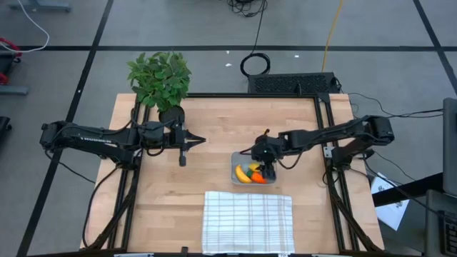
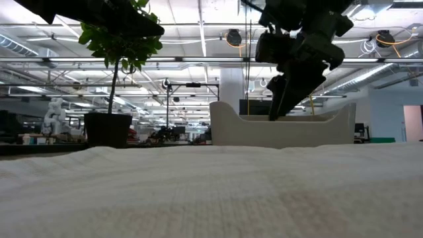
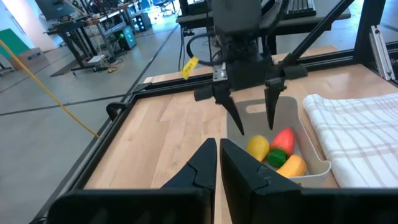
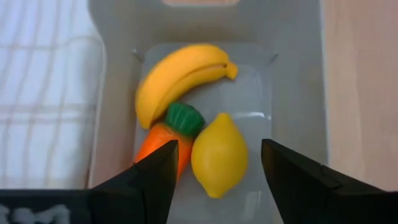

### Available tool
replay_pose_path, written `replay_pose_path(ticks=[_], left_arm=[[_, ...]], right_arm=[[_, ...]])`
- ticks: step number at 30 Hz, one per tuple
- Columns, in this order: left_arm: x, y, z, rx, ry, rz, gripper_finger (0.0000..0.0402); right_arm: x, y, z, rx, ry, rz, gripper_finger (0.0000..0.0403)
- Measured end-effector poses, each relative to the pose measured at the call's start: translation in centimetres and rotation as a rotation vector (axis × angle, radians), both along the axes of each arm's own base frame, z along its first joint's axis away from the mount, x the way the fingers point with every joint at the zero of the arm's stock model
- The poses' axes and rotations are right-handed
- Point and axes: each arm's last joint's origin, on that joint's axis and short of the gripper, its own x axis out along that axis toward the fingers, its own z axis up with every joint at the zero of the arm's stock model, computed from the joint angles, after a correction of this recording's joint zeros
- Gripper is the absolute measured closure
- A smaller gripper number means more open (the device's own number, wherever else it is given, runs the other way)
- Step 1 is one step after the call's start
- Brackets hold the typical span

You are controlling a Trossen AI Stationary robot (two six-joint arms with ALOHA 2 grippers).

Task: Pick and placing Produce into tupperware
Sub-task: Adjust the yellow lemon in the gray bin

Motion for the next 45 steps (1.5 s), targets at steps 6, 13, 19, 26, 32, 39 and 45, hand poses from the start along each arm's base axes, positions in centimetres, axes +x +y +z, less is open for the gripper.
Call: replay_pose_path(ticks=[6,13,19,26,32,39,45], left_arm=[[0.0,0.0,0.0,0.0,0.0,0.0,0.0376],[0.0,0.0,-0.1,0.0,0.007,-0.001,0.0376],[0.0,0.0,-0.1,0.0,0.006,0.0,0.0376],[0.0,0.0,-0.1,-0.02,0.004,0.003,0.0376],[0.0,0.0,-0.1,-0.026,0.003,0.004,0.0376],[0.0,0.0,-0.1,-0.026,0.004,0.004,0.0376],[0.0,0.0,-0.1,-0.026,0.007,0.004,0.0376]], right_arm=[[0.3,0.0,-0.8,-0.006,0.029,0.01,0.0183],[0.5,0.1,-0.8,-0.01,0.01,0.019,0.0185],[0.4,0.9,-0.9,-0.036,0.019,0.063,0.0186],[0.3,1.4,-1.2,-0.121,0.038,0.046,0.0186],[0.4,1.3,-1.5,-0.146,0.049,0.045,0.0186],[0.9,1.4,-3.5,-0.158,0.117,0.064,0.0186],[1.4,1.4,-4.4,-0.16,0.12,0.069,0.0186]])
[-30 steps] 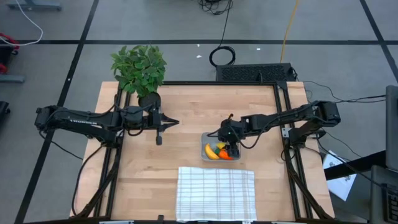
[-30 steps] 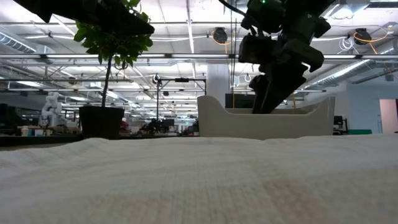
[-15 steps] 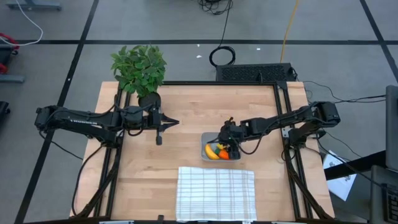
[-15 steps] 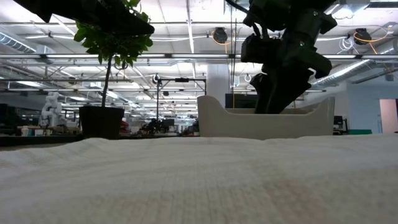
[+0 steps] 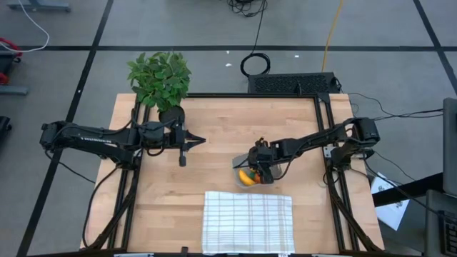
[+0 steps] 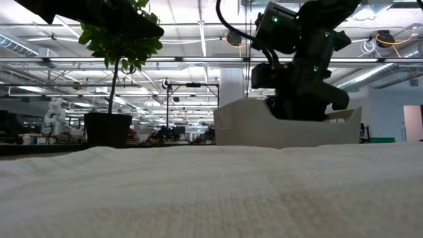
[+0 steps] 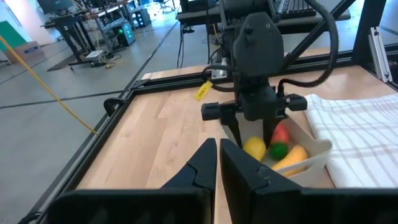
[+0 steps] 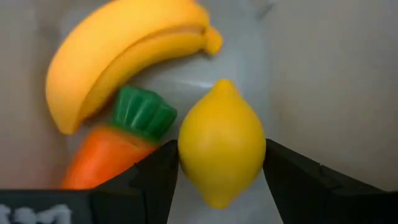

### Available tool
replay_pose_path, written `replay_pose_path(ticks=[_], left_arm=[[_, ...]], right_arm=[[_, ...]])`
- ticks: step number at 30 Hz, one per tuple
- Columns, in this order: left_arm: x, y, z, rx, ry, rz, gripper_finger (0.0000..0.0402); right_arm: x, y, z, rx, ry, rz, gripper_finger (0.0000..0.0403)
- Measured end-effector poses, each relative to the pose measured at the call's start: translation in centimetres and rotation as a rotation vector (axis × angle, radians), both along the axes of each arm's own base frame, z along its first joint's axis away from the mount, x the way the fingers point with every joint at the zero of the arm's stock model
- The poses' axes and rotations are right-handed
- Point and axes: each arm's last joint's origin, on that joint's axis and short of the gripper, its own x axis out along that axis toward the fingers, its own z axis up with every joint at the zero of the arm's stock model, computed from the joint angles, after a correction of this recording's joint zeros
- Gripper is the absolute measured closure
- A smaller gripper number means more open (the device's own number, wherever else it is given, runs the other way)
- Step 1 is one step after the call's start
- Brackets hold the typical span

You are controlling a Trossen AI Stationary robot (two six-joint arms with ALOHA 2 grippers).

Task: Pick and placing Produce into tupperware
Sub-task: Adjust the yellow lemon in the gray bin

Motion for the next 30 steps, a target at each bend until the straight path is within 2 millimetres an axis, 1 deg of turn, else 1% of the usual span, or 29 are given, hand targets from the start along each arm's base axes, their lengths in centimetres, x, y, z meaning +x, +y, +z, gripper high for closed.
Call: replay_pose_path(ticks=[13,21,26,30], left_arm=[[-0.05,0.0,-0.19,0.0,0.021,0.0,0.0376],[-0.06,0.0,-0.24,-0.004,0.025,0.001,0.0376],[-0.06,0.0,-0.24,-0.005,0.025,0.001,0.0376],[-0.06,0.0,-0.24,-0.007,0.025,0.001,0.0376]], right_arm=[[0.16,0.03,0.13,-0.014,-0.023,0.045,0.0188],[0.21,0.04,0.15,-0.014,-0.029,0.045,0.0216],[0.27,0.04,0.26,-0.011,-0.039,0.039,0.0209],[0.22,0.04,0.53,-0.009,-0.048,0.035,0.0214]])
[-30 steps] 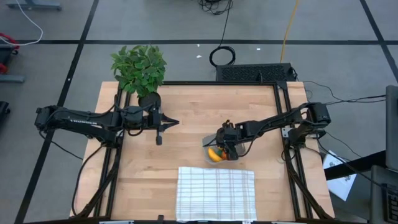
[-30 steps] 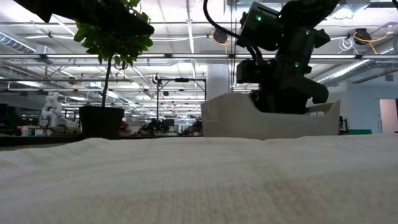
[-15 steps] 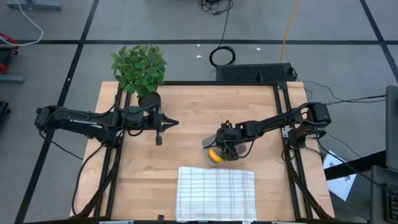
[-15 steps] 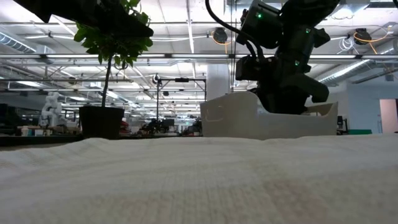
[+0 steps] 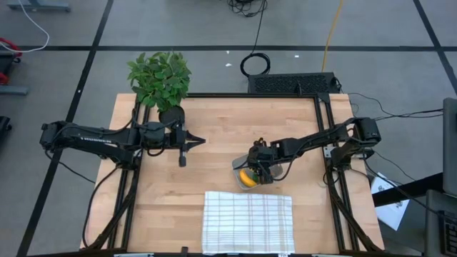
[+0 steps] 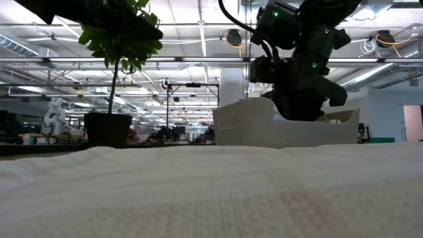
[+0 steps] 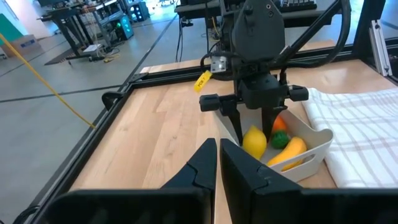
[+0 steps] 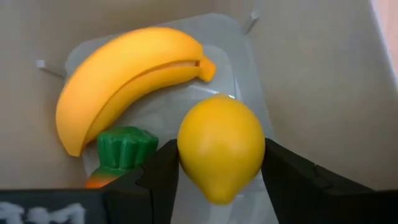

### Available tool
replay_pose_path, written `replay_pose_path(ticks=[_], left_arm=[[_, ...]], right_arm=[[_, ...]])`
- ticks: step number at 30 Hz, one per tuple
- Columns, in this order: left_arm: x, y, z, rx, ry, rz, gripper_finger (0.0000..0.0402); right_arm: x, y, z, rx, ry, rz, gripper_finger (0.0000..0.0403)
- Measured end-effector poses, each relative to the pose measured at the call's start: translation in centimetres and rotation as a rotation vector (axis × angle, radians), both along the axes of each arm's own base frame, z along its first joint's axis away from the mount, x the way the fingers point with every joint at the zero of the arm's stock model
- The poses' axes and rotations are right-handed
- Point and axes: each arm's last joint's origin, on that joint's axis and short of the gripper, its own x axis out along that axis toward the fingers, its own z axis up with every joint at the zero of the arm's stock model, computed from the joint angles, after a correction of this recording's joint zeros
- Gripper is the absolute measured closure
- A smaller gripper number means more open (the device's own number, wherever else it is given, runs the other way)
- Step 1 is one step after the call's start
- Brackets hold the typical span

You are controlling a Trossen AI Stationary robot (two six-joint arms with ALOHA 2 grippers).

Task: Pick and placing Produce into tupperware
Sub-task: Adjust the yellow lemon in the gray bin

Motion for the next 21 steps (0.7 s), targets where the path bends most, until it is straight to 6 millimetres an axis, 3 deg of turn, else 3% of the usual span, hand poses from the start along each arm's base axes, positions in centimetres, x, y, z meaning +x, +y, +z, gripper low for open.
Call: replay_pose_path(ticks=[14,21], left_arm=[[0.0,0.0,0.0,-0.014,-0.001,0.003,0.0376],[0.0,0.0,0.0,-0.015,-0.001,0.004,0.0376]], right_arm=[[-0.4,0.0,2.6,0.024,-0.107,-0.039,0.0216],[-0.5,0.0,2.9,0.031,-0.112,-0.051,0.0216]])
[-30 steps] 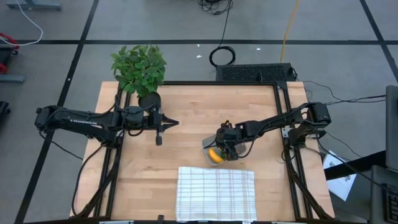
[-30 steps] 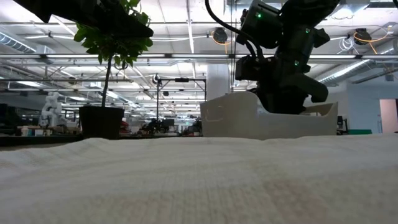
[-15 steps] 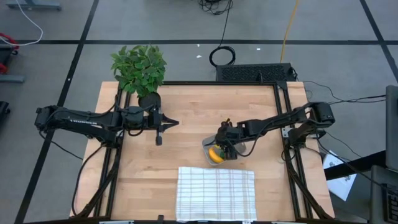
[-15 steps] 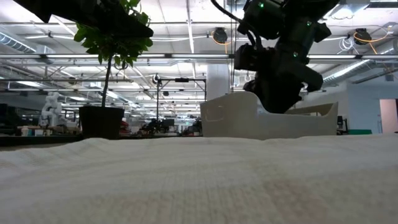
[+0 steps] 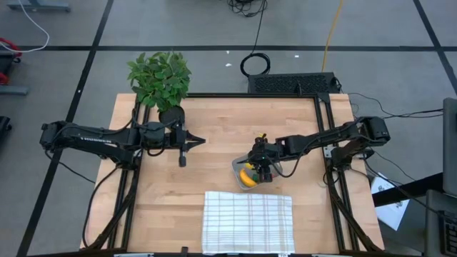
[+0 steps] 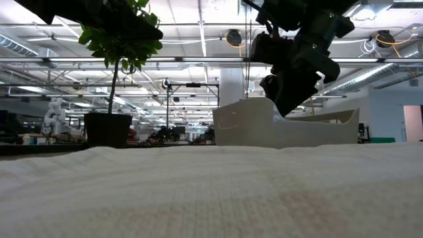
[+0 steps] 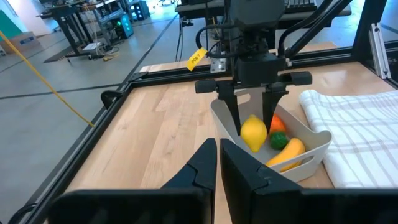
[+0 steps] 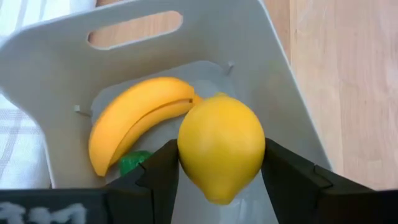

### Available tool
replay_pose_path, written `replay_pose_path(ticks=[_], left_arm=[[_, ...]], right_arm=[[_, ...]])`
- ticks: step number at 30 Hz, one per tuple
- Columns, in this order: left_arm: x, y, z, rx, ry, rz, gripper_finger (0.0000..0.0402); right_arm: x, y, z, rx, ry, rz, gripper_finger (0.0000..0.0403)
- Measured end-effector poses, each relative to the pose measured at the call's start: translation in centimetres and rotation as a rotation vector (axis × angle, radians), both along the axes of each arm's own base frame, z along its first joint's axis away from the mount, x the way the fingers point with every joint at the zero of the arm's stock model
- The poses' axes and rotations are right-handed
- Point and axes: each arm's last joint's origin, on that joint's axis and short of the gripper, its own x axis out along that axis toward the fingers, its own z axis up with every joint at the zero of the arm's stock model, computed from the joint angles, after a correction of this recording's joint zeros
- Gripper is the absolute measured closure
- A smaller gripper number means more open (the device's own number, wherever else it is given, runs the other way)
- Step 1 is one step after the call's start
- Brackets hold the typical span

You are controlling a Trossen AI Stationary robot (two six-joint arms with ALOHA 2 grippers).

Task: Pick and placing Produce into tupperware
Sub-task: Adjust the yellow lemon in the gray bin

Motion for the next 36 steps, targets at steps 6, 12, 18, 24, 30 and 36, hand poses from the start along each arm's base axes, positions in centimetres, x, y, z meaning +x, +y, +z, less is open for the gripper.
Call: replay_pose_path(ticks=[6,12,18,24,30,36], left_arm=[[0.0,0.0,0.0,0.0,0.0,0.0,0.0376],[0.0,0.0,0.0,0.0,0.0,0.0,0.0376],[0.0,0.0,0.0,0.0,-0.001,0.0,0.0376],[0.0,0.0,0.0,0.0,-0.001,0.0,0.0376],[0.0,0.0,0.0,0.001,-0.001,0.001,0.0376],[0.0,0.0,0.0,-0.001,-0.001,0.001,0.0376]], right_arm=[[-0.1,0.0,0.0,0.006,0.006,-0.005,0.0214],[-0.5,0.0,1.0,0.008,-0.018,-0.005,0.0213],[-1.5,-0.3,3.7,0.02,-0.118,-0.019,0.0214],[-2.9,-0.6,6.4,0.02,-0.223,-0.015,0.0212],[-4.2,-0.6,9.1,0.011,-0.36,0.005,0.0214],[-5.2,-0.6,11.2,0.043,-0.487,0.015,0.0214]])
